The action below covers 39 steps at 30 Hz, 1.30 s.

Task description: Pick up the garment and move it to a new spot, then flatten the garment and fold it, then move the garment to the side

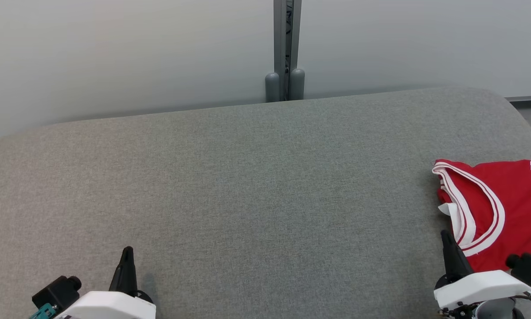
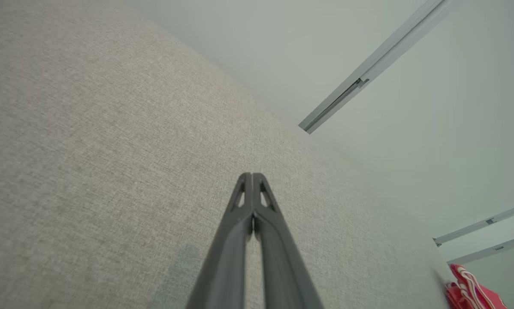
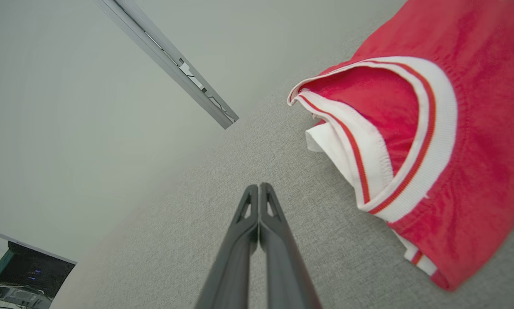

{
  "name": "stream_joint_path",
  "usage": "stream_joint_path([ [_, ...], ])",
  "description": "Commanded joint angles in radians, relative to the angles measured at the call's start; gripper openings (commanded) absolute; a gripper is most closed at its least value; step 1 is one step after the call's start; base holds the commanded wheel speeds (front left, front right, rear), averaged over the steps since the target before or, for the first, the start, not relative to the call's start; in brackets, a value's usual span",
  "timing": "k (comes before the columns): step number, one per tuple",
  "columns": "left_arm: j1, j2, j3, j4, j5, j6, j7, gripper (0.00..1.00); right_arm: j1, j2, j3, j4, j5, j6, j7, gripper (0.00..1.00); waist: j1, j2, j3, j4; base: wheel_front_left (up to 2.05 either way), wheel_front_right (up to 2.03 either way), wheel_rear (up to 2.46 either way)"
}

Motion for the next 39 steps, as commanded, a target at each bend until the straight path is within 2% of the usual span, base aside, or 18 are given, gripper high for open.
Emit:
stream_joint_path([
  [1,-0.032,0.007,0.009,-0.019,-0.031,-0.01,0.007,0.0,-0.015,-0.009,-0.009,-0.023,0.03,0.0,0.007,0.0,0.0,-0.0001,0.0,0.001,0.0,0.0,0.0],
  [21,-0.052,0.01,0.047,-0.046,-0.274,-0.049,0.073,0.0,-0.014,-0.011,-0.042,-0.071,0.283,0.001,0.075,0.0,0.0,-0.0001,-0.004,0.016,0.0,0.0,0.0],
  [39,-0.068,0.012,0.075,-0.066,-0.447,-0.078,0.121,0.0,-0.013,-0.012,-0.065,-0.106,0.462,0.001,0.122,0.0,0.0,-0.0001,-0.006,0.029,0.0,0.0,0.0],
])
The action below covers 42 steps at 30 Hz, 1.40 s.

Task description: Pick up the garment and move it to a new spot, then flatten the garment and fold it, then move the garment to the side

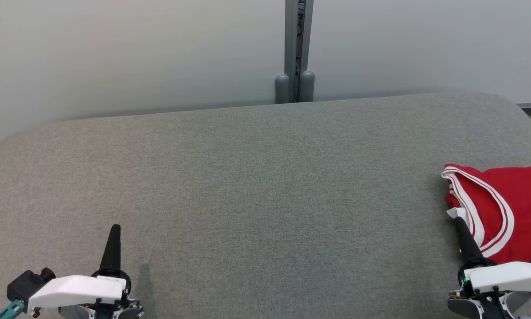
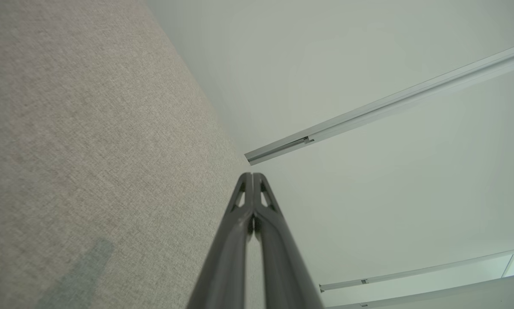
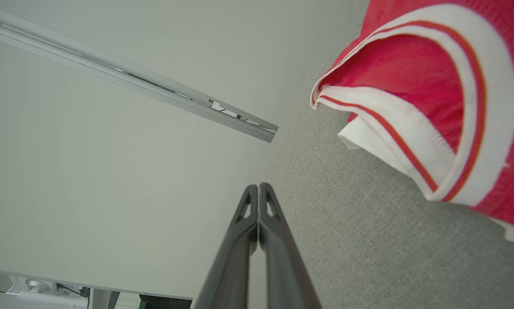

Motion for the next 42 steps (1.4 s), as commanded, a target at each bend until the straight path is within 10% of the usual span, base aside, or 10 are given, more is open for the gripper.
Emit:
stream_joint_path([
  [1,-0.026,0.006,0.008,-0.014,-0.027,-0.01,0.007,0.0,-0.012,-0.01,-0.007,-0.017,0.026,0.001,0.01,0.0,0.0,-0.0001,0.0,0.001,0.0,0.0,0.0],
  [42,-0.054,0.01,0.059,-0.049,-0.349,-0.062,0.096,0.0,-0.01,-0.012,-0.051,-0.08,0.363,0.002,0.099,0.0,0.0,-0.0001,-0.007,0.032,0.0,0.0,0.0],
])
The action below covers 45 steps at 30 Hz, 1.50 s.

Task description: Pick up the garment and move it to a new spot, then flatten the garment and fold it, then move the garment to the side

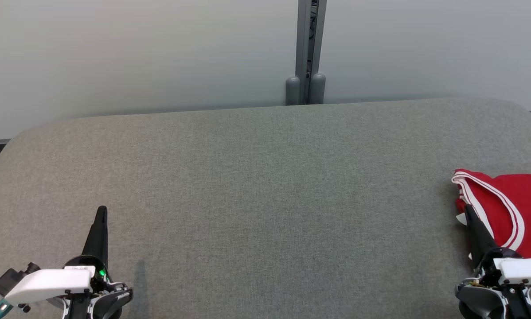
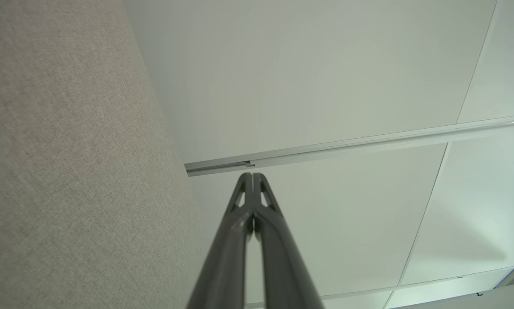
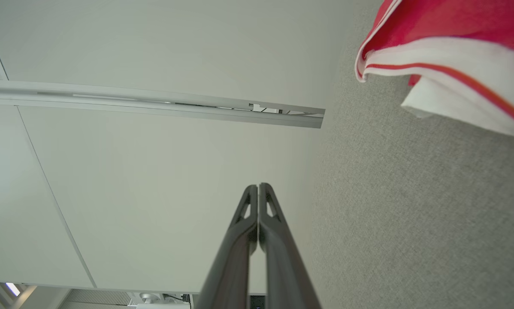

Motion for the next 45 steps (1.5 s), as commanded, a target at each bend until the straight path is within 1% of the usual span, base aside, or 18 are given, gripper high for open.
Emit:
stream_joint_path([
  [1,-0.023,0.006,0.007,-0.007,-0.014,-0.007,0.005,0.0,-0.009,-0.009,-0.005,-0.011,0.017,0.002,0.007,0.0,0.0,0.0,0.0,0.001,0.0,0.0,0.0],
  [11,-0.027,0.006,0.017,-0.014,-0.078,-0.018,0.023,0.0,-0.008,-0.01,-0.013,-0.022,0.085,0.002,0.025,0.0,0.0,0.0,-0.002,0.008,0.0,0.0,0.0],
  [45,-0.025,0.006,0.016,-0.013,-0.075,-0.017,0.023,0.0,-0.008,-0.01,-0.012,-0.021,0.08,0.002,0.024,0.0,0.0,0.0,-0.002,0.008,0.0,0.0,0.0],
])
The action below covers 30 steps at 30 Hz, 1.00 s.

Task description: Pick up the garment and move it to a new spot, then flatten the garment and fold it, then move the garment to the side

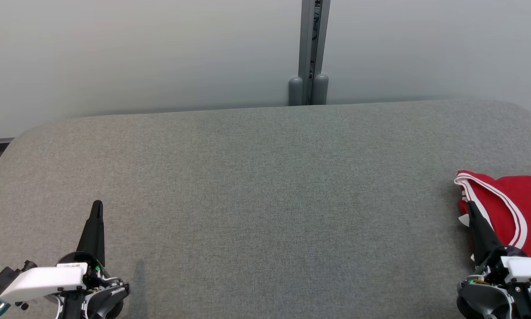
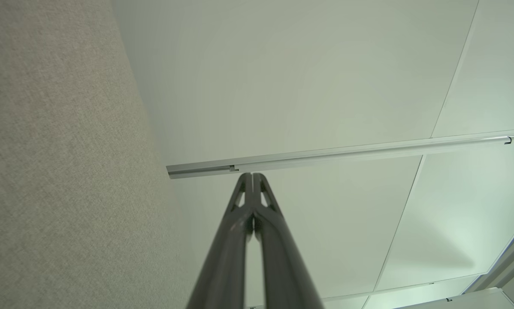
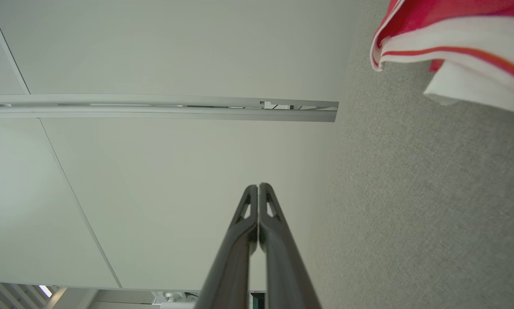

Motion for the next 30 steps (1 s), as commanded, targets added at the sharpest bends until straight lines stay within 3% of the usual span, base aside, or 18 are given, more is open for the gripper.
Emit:
stream_joint_path([
  [1,-0.014,0.005,0.004,-0.003,-0.001,-0.005,0.003,0.0,-0.008,-0.009,-0.001,-0.004,0.002,0.002,0.004,0.0,0.0,0.0,0.0,0.0,0.0,0.0,0.0],
  [30,-0.014,0.005,0.004,-0.003,-0.001,-0.005,0.003,0.0,-0.008,-0.009,-0.001,-0.004,0.002,0.002,0.004,0.0,0.0,0.0,0.0,0.0,0.0,0.0,0.0],
])
